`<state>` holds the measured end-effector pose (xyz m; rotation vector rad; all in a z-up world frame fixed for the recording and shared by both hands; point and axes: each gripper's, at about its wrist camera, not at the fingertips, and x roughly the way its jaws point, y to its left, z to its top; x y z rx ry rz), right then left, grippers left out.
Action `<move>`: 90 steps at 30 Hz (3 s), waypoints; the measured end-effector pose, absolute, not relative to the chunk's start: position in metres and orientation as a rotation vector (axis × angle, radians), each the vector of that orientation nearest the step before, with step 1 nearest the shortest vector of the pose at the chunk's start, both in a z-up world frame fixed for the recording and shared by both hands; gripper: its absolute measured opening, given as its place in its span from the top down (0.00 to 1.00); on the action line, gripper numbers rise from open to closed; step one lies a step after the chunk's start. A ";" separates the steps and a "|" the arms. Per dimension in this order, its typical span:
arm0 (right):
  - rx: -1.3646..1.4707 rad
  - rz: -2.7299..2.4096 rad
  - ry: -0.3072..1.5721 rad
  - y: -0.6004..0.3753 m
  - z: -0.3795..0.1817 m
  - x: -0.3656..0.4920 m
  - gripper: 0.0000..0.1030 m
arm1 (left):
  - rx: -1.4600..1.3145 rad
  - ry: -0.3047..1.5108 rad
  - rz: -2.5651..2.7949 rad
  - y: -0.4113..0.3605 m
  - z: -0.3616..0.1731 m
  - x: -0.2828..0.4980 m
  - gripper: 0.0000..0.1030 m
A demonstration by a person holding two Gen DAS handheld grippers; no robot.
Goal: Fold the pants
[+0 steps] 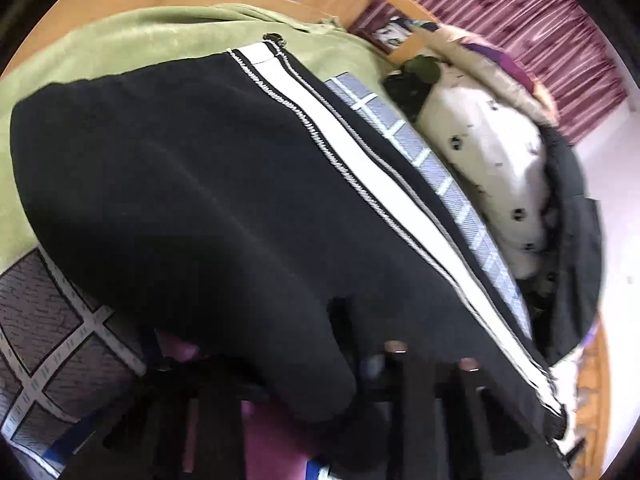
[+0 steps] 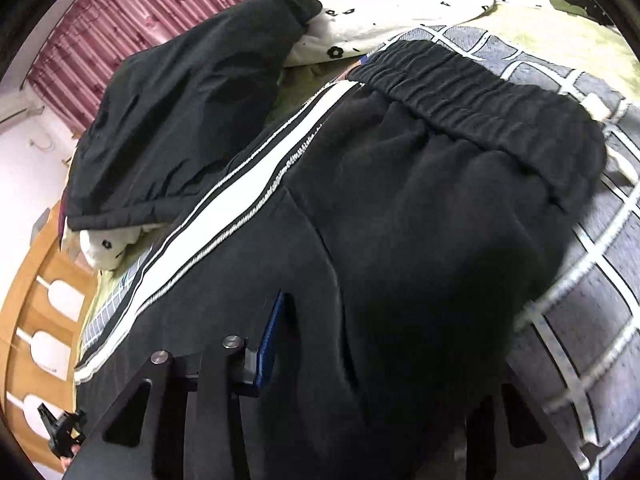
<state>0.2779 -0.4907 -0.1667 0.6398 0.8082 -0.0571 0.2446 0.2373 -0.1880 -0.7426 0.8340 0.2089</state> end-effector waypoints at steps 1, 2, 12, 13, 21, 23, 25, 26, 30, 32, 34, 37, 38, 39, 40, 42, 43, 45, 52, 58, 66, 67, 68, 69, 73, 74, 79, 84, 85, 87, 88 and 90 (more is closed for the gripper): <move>0.626 -0.074 0.826 -0.489 -0.164 0.283 0.67 | -0.724 0.852 0.222 0.235 -0.184 0.248 0.89; 0.598 -0.092 0.842 -0.486 -0.160 0.286 0.80 | -0.694 0.863 0.227 0.233 -0.176 0.249 0.90; 0.558 -0.002 0.739 -0.519 -0.059 0.203 0.86 | -0.445 0.836 0.042 0.190 -0.079 0.145 0.89; 0.556 0.006 0.752 -0.527 -0.058 0.185 0.86 | -0.435 0.849 0.025 0.186 -0.083 0.132 0.89; 0.459 0.031 0.866 -0.557 -0.109 0.055 0.82 | -0.364 0.907 0.043 0.158 -0.149 0.041 0.84; 0.475 0.009 0.911 -0.561 -0.140 0.039 0.75 | -0.403 0.909 0.071 0.165 -0.162 0.035 0.78; 0.528 0.000 0.880 -0.567 -0.152 0.022 0.71 | -0.485 0.891 0.081 0.175 -0.163 0.024 0.64; 0.555 0.001 0.846 -0.570 -0.150 0.011 0.62 | -0.505 0.888 0.083 0.178 -0.162 0.019 0.57; 0.607 -0.089 0.708 -0.591 -0.134 -0.016 0.28 | -0.485 0.842 0.115 0.181 -0.157 -0.005 0.30; 0.669 -0.111 0.687 -0.606 -0.136 -0.011 0.26 | -0.492 0.837 0.129 0.183 -0.159 -0.014 0.30; 0.747 -0.125 0.716 -0.620 -0.146 0.006 0.26 | -0.545 0.816 0.142 0.187 -0.161 -0.023 0.30; 0.803 -0.137 0.727 -0.625 -0.155 0.030 0.23 | -0.651 0.771 0.171 0.197 -0.163 -0.027 0.30; 0.790 -0.155 0.732 -0.624 -0.153 0.037 0.24 | -0.669 0.765 0.183 0.200 -0.163 -0.025 0.30; 0.767 -0.177 0.742 -0.623 -0.149 0.044 0.27 | -0.683 0.758 0.195 0.204 -0.163 -0.023 0.30; 0.751 -0.196 0.744 -0.623 -0.146 0.048 0.31 | -0.693 0.754 0.211 0.208 -0.164 -0.018 0.29; 0.733 -0.213 0.741 -0.625 -0.140 0.060 0.45 | -0.713 0.741 0.257 0.219 -0.167 -0.008 0.29; 0.732 -0.209 0.746 -0.629 -0.138 0.065 0.46 | -0.735 0.731 0.280 0.225 -0.169 -0.004 0.30; 0.720 -0.190 0.739 -0.635 -0.132 0.070 0.51 | -0.778 0.713 0.323 0.235 -0.173 0.005 0.37; 0.710 -0.087 0.590 -0.643 -0.076 0.061 0.61 | -0.564 0.662 0.332 0.231 -0.138 0.034 0.86; 0.545 -0.188 0.847 -0.637 -0.120 0.077 0.51 | -0.587 0.782 0.346 0.246 -0.175 0.025 0.80; 0.482 -0.264 0.810 -0.636 -0.097 0.010 0.41 | -0.291 0.864 0.295 0.220 -0.152 0.003 0.42; 0.454 -0.256 0.799 -0.633 -0.085 0.007 0.41 | -0.259 0.873 0.272 0.216 -0.149 0.000 0.42; 0.431 -0.249 0.790 -0.629 -0.075 0.006 0.41 | -0.249 0.874 0.252 0.213 -0.145 -0.005 0.42; 0.399 -0.240 0.776 -0.622 -0.062 0.005 0.41 | -0.264 0.862 0.230 0.212 -0.140 -0.013 0.42; 0.279 -0.185 0.713 -0.582 -0.020 0.019 0.38 | -0.333 0.795 0.176 0.219 -0.111 -0.039 0.42; 0.252 -0.169 0.706 -0.570 -0.014 0.025 0.37 | -0.334 0.775 0.182 0.221 -0.103 -0.043 0.42; 0.151 -0.078 0.709 -0.503 -0.004 0.070 0.37 | -0.287 0.757 0.258 0.227 -0.075 -0.008 0.38; 0.124 0.026 0.705 -0.443 -0.004 0.113 0.37 | -0.207 0.829 0.282 0.221 -0.078 0.061 0.37; 0.128 0.039 0.701 -0.435 -0.007 0.119 0.37 | -0.168 0.844 0.300 0.218 -0.081 0.075 0.37; 0.128 0.049 0.696 -0.420 -0.012 0.133 0.37 | -0.138 0.847 0.304 0.213 -0.086 0.087 0.37; 0.119 0.073 0.708 -0.411 -0.016 0.140 0.37 | -0.142 0.844 0.292 0.213 -0.088 0.095 0.37; 0.077 0.141 0.751 -0.395 -0.028 0.156 0.37 | -0.174 0.841 0.260 0.215 -0.090 0.103 0.38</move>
